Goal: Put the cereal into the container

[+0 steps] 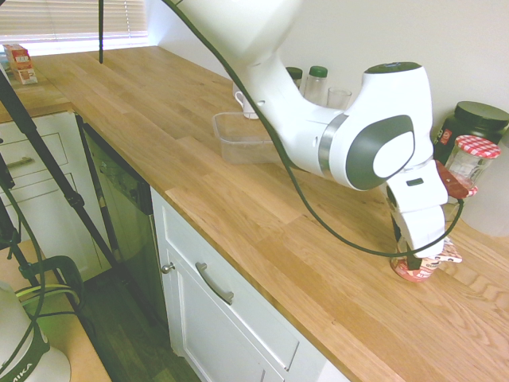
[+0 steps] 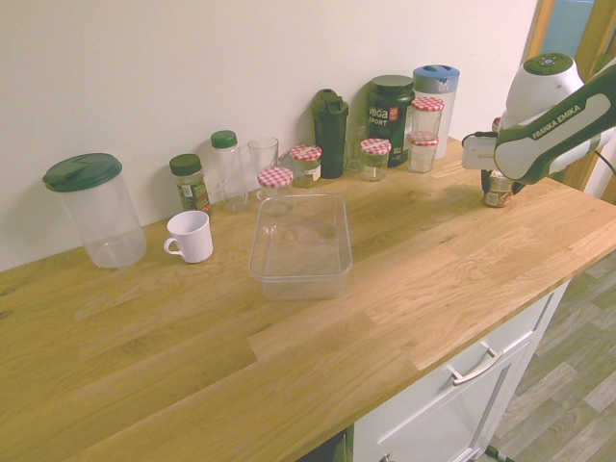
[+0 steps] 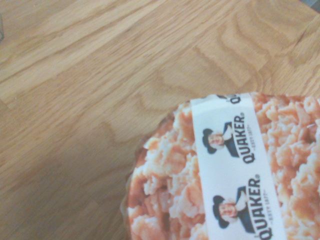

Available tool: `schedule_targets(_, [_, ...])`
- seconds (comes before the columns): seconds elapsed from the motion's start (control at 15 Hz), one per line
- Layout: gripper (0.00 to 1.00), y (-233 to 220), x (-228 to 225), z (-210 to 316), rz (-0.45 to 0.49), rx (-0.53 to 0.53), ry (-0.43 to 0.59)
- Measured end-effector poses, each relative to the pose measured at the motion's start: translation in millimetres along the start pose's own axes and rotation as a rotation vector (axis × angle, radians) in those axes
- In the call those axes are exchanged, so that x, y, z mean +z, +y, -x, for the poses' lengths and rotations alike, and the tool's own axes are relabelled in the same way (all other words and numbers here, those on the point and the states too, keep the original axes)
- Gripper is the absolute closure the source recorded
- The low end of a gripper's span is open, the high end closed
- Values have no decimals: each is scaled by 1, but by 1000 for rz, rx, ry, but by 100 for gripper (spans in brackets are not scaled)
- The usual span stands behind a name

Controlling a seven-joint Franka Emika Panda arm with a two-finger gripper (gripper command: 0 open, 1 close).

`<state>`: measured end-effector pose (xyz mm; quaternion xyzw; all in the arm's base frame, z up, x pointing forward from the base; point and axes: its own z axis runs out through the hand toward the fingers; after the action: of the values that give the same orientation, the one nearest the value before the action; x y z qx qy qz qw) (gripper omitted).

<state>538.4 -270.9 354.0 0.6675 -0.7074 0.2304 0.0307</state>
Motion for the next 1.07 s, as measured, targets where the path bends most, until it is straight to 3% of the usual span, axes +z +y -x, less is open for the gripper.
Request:
schedule_targets(0.4, [100, 4, -21, -5, -94, -26, 69])
schedule_targets(0.87, [100, 45, -141, 42, -298, -157, 83])
schedule_targets(1.07, [100, 40, -191, 85, -328, -215, 103])
